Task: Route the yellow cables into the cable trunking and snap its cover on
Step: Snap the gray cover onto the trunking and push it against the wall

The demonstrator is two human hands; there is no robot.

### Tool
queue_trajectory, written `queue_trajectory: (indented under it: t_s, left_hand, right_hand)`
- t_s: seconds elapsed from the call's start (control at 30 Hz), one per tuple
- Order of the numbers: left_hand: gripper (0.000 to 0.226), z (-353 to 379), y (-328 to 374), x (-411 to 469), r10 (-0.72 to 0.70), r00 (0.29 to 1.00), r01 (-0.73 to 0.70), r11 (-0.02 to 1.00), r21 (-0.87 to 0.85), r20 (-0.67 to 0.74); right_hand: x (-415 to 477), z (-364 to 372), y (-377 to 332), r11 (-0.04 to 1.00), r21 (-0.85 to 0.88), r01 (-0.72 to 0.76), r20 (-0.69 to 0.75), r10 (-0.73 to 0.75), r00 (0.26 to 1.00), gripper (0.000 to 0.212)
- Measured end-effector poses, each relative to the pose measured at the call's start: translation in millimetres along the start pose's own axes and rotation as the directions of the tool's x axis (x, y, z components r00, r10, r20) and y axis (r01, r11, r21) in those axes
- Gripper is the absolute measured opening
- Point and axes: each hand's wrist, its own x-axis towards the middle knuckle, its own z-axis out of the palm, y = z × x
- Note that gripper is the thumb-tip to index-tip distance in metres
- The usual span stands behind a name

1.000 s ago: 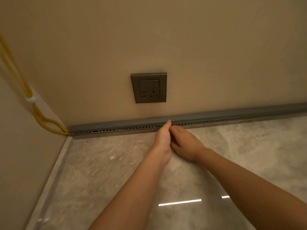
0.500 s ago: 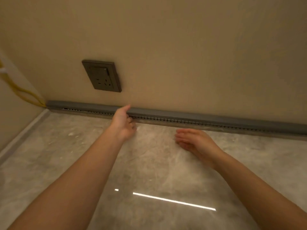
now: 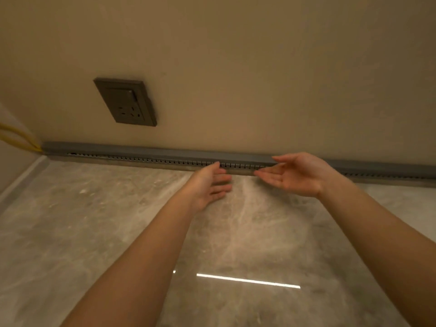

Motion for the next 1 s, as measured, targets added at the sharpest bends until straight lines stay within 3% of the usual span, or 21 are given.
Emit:
queue_trajectory:
  t_s: [0.23, 0.43, 0.67, 0.87, 1.0]
  left_hand:
    - [0.046, 13.5, 7.2, 18.4, -0.016, 0.993, -0.003, 0.986, 0.165, 0.114]
    - [0.06, 36.4, 3.6, 35.3, -0.05, 0.991, 0.045, 0.998, 0.039, 0.126]
    - [0.047, 53.8, -0.2, 42.0, -0.044, 0.998, 0.048, 0.992, -0.114, 0.034]
    - [0.046, 65.8, -2.1, 40.3, -0.055, 0.995, 0.04, 0.984, -0.175, -0.086]
    - [0.051, 79.6, -4.8, 38.8, -0.023, 0.967, -0.029, 0.98, -0.198, -0.253]
  right_hand:
    - [11.2, 3.6, -4.2, 0.99, -0.137, 0.016, -0.126, -0.033, 0.991, 0.015]
    - [13.2, 0.9, -0.8, 0.967, -0.254, 0.024, -0.164, -0.068, 0.984, 0.011]
    - [11.9, -13.1, 9.9, 0.898, -0.434, 0.071, -0.155, -0.152, 0.976, 0.02]
    - [-2.0, -42.8, 14.6, 0.907, -0.414, 0.08, -0.155, -0.157, 0.975, 0.017]
    - [-18.5, -68.8, 7.7, 0.911, -0.403, 0.087, -0.144, -0.157, 0.977, 0.017]
